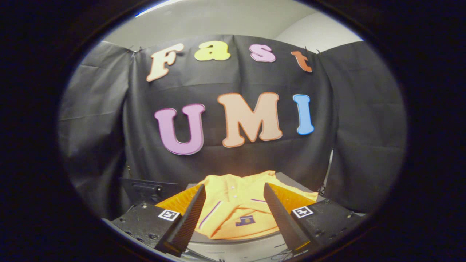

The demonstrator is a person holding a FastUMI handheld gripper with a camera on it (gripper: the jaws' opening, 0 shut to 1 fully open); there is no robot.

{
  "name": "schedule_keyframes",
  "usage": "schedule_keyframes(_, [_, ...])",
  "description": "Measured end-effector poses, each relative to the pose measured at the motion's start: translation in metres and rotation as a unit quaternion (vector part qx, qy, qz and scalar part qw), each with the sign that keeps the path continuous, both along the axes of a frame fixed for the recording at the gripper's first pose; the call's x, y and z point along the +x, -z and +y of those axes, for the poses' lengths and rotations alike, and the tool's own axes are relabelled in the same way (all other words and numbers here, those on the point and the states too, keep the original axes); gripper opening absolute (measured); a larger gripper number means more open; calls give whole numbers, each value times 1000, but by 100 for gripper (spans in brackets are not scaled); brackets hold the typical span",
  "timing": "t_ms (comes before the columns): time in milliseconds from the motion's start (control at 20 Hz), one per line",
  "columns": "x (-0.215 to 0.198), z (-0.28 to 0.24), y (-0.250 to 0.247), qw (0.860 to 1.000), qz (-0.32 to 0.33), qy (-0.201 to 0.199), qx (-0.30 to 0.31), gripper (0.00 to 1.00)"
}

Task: Put the clothes into the washing machine and then close the washing machine lid.

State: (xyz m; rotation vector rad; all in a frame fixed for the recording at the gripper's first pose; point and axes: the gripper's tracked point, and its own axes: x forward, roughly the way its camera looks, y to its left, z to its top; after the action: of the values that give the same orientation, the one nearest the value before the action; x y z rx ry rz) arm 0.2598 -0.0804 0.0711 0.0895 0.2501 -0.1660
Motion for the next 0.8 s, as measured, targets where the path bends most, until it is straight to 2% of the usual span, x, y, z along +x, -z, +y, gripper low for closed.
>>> schedule_keyframes(100, [23, 1, 24, 999, 28, -9, 17, 96])
schedule_keyframes(250, [41, -18, 63, 997, 74, 19, 22, 97])
schedule_keyframes(450, [71, 3, 68, 995, 79, 2, 68, 96])
schedule_keyframes(600, [77, 13, 101, 988, 150, -19, 23, 97])
schedule_keyframes(700, [70, 15, 127, 978, 203, -32, -21, 98])
schedule_keyframes(750, [73, 23, 124, 980, 192, -48, -2, 98])
schedule_keyframes(800, [79, 23, 122, 984, 172, -34, 23, 81])
